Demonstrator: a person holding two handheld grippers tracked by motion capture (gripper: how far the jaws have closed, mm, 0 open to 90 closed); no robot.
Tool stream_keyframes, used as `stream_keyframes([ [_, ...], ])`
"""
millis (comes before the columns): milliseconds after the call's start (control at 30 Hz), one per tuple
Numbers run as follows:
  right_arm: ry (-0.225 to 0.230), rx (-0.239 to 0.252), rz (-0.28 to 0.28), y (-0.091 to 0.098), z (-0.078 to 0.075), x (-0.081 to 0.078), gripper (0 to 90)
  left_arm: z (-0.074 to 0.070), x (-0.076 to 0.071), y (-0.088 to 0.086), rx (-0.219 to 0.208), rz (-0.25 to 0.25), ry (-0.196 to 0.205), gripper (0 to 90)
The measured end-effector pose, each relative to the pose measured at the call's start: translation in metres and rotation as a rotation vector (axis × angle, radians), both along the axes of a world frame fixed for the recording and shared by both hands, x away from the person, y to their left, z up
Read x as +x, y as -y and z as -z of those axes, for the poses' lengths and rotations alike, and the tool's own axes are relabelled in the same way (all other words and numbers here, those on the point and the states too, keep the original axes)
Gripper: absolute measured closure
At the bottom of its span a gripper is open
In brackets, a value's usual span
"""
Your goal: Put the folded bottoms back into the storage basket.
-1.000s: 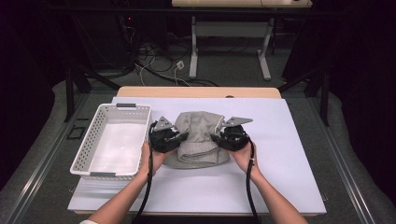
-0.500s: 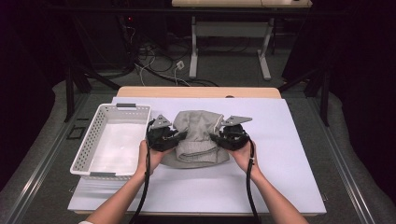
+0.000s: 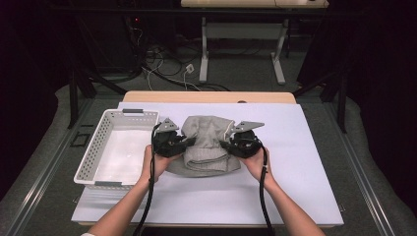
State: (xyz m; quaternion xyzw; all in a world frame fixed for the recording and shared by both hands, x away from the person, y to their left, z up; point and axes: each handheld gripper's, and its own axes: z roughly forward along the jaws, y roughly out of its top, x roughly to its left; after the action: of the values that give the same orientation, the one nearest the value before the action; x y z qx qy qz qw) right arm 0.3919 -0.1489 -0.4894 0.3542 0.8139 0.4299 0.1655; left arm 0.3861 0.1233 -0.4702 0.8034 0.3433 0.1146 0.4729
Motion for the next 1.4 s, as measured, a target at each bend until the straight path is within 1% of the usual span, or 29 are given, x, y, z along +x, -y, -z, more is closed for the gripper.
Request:
stream_keyframes([
  [67, 0.000, 0.005, 0.001, 0.000, -0.001, -0.001, 73.5, 0.000, -0.001, 0.000, -0.003, -0.001, 0.000, 77.0],
  [133, 0.002, -0.006, -0.001, 0.000, -0.001, -0.001, 73.5, 0.001, -0.001, 0.000, 0.003, -0.001, -0.004, 77.0],
  [300, 0.004, -0.005, -0.004, 0.000, -0.003, -0.002, 73.6, 0.000, 0.000, -0.001, 0.005, 0.004, -0.004, 77.1],
  [367, 0.004, -0.006, -0.008, 0.000, -0.004, 0.000, 73.7, 0.000, 0.000, -0.001, 0.013, 0.009, -0.004, 77.1],
  [533, 0.004, -0.014, -0.010, -0.003, -0.008, 0.002, 73.7, -0.002, 0.000, -0.003, 0.011, -0.001, 0.000, 77.3],
  [567, 0.005, -0.016, -0.012, -0.003, -0.009, 0.002, 73.7, -0.003, 0.000, -0.004, 0.016, 0.001, 0.003, 77.2],
  [733, 0.012, -0.011, -0.016, -0.006, -0.013, 0.003, 73.7, -0.005, 0.001, -0.009, 0.001, -0.014, 0.004, 77.3],
  [833, 0.014, -0.012, -0.028, -0.009, -0.017, 0.006, 73.7, -0.007, 0.003, -0.012, -0.009, -0.011, -0.001, 77.3],
  [867, 0.010, -0.011, -0.026, -0.009, -0.019, 0.006, 73.7, -0.008, 0.003, -0.013, -0.010, -0.011, 0.002, 77.3],
  [967, 0.025, -0.017, -0.032, -0.011, -0.022, 0.005, 73.8, -0.011, 0.002, -0.014, -0.007, -0.007, 0.005, 77.3],
  [1033, 0.027, -0.015, -0.032, -0.011, -0.023, 0.005, 73.8, -0.012, 0.002, -0.015, -0.007, -0.004, 0.011, 77.3],
  [1333, 0.034, -0.012, -0.032, -0.014, -0.023, 0.005, 73.8, -0.012, 0.003, -0.017, 0.010, -0.015, 0.006, 77.4],
  [1400, 0.031, -0.009, -0.035, -0.015, -0.023, 0.006, 73.8, -0.012, 0.004, -0.019, 0.002, -0.015, 0.002, 77.4],
])
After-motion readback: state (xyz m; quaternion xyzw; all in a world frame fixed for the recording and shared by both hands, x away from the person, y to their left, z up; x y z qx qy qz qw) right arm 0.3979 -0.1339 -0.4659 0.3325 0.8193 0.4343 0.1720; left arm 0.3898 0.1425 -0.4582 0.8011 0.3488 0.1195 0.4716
